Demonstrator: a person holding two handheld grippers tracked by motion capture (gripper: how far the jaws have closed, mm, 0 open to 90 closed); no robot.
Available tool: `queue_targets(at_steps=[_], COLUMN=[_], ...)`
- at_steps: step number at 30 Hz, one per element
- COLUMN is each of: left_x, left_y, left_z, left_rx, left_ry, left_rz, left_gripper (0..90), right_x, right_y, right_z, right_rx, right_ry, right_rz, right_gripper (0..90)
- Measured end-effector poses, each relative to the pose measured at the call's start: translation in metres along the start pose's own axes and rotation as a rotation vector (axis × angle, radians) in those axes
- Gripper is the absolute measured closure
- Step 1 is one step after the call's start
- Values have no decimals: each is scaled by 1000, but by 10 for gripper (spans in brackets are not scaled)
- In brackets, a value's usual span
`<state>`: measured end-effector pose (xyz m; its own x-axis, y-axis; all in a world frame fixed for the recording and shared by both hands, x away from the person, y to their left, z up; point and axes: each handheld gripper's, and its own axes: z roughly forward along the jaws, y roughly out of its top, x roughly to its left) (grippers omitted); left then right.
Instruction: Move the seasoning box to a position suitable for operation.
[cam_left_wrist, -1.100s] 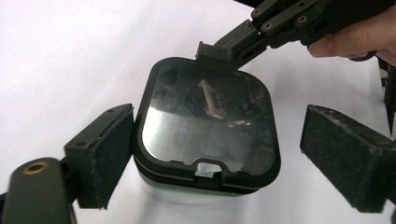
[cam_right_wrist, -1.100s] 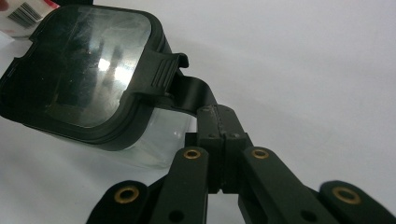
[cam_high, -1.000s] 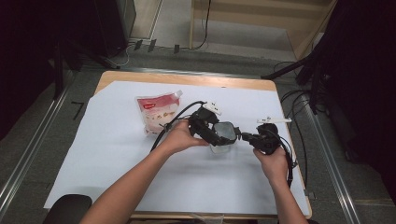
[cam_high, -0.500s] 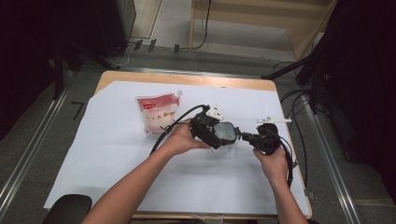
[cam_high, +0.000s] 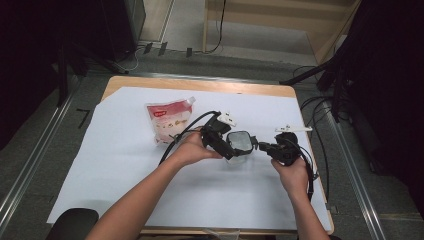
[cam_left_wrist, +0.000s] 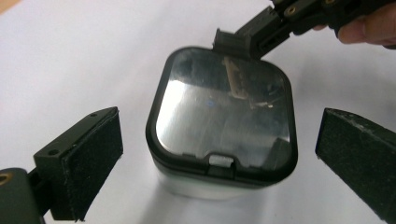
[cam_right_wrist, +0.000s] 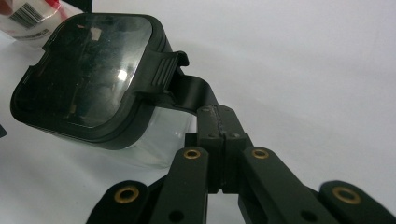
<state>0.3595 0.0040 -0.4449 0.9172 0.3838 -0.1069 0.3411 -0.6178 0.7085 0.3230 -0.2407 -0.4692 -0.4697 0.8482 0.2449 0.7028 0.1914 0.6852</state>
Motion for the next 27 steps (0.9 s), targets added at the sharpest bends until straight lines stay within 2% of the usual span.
queue_targets(at_steps=[4,8,10,11,12,14,18,21,27], left_x=[0,-1,-2,-2,-1,-2,-3,-4,-5], left_y=[-9,-14,-14,-14,-13,-12,-7,-5,-4], left_z=[7,19,21,21,20,17,11,11,9], left_rx=[15,42,33,33,7,6,-15,6,4], left_ry=[-4,3,0,0,4,11,12,21,26], left_rz=[-17,-6,-7,-7,-7,13,23,34,37], left_gripper=[16,21,66,118,140,144,154,158,159], right_x=[0,0,0,0,0,0,0,1,1], right_y=[0,0,0,0,0,-1,-1,-1,-1], right_z=[0,1,1,1,1,1,1,1,1], right_rx=[-1,1,3,3,3,3,4,4,5], right_ry=[-2,-1,-1,-1,-1,0,0,-1,0], right_rz=[0,2,0,0,0,-1,0,-4,-3], right_gripper=[900,900,900,900,900,900,900,900,900])
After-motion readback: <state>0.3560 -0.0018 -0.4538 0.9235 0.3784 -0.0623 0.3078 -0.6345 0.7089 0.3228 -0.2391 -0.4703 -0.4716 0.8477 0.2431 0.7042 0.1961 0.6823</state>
